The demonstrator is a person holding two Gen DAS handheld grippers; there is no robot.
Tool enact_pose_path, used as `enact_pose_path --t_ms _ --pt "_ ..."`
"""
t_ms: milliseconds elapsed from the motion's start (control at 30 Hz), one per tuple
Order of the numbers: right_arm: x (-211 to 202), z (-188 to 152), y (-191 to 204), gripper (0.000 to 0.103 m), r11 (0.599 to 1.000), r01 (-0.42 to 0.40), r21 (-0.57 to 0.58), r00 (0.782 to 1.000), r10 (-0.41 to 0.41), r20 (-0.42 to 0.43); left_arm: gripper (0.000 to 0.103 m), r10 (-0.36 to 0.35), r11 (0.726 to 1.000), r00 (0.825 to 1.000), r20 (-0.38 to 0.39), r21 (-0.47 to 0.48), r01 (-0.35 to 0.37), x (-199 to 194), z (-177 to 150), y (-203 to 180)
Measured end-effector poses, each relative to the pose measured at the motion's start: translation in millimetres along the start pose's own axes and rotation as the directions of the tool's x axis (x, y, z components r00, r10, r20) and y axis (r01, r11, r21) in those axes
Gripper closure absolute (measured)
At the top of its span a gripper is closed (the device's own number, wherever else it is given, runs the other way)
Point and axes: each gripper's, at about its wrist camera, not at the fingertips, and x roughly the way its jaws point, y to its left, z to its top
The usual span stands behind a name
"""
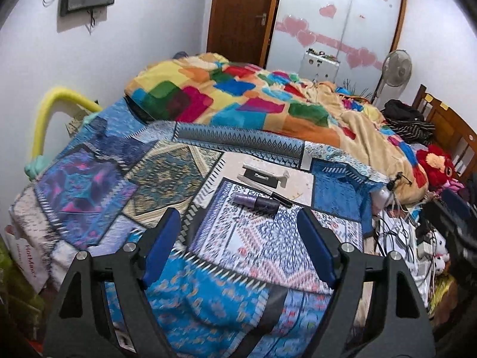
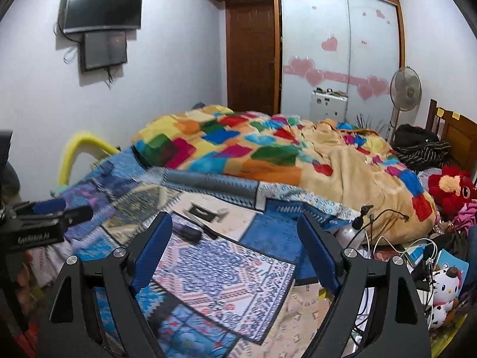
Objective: Collect trash
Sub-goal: 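Move both open tools back to the items on the bed, then grasp the purple spray bottle with the left tool while the right tool grasps the clear stick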
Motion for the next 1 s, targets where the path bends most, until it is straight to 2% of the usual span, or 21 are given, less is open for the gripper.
enact_pose_path --t_ms 200,333,500,600,733,800,900,967,1000 --pt "47.8 -14.4 -13.6 0.020 1.000 0.020 -0.008 0.998 -0.021 -0.064 0.023 0.028 0.999 0.998 -0.065 -0.035 -0.030 83.5 6.1 -11.2" --pt "79.2 -21.5 -19.3 0.020 1.000 0.017 -0.009 0.994 -0.018 -0.107 0.023 0.076 0.997 0.991 -0.114 -0.010 -0.077 143.6 3.5 -22.6" --pt "112.2 -33.6 -23.4 0.020 1.000 0.001 -0.018 0.987 -0.004 -0.163 0.023 0.107 0.994 0.982 -0.157 -0.019 -0.112 190.6 1.0 -34.5" --pt "128.9 -40.3 -23.2 0.020 0.999 -0.007 -0.035 0.981 0.000 -0.193 0.023 0.095 0.992 0.981 -0.171 -0.071 -0.108 204.5 -2.0 -37.2" --pt "147.1 -47.0 -24.6 0.020 0.999 -0.021 -0.043 0.976 0.011 -0.217 0.023 0.127 0.983 0.976 -0.177 -0.112 -0.149 212.6 -10.2 -34.6" --pt "155.8 -48.2 -25.5 0.020 0.998 -0.044 -0.038 0.972 0.034 -0.230 0.023 0.111 0.978 0.980 -0.167 -0.158 -0.137 211.3 -15.5 -28.9" --pt "168.5 -47.3 -23.0 0.027 0.996 -0.078 -0.037 0.965 0.066 -0.255 0.023 0.094 0.975 0.983 -0.156 -0.183 -0.122 207.6 -20.0 -21.9" --pt "175.7 -45.9 -19.0 0.034 0.993 -0.110 -0.043 0.957 0.095 -0.273 0.035 0.097 0.977 0.981 -0.170 -0.170 -0.127 207.2 -21.3 -18.3" --pt "178.8 -45.3 -17.3 0.035 0.992 -0.121 -0.044 0.955 0.104 -0.276 0.044 0.112 0.979 0.979 -0.171 -0.149 -0.138 206.7 -21.3 -18.6"
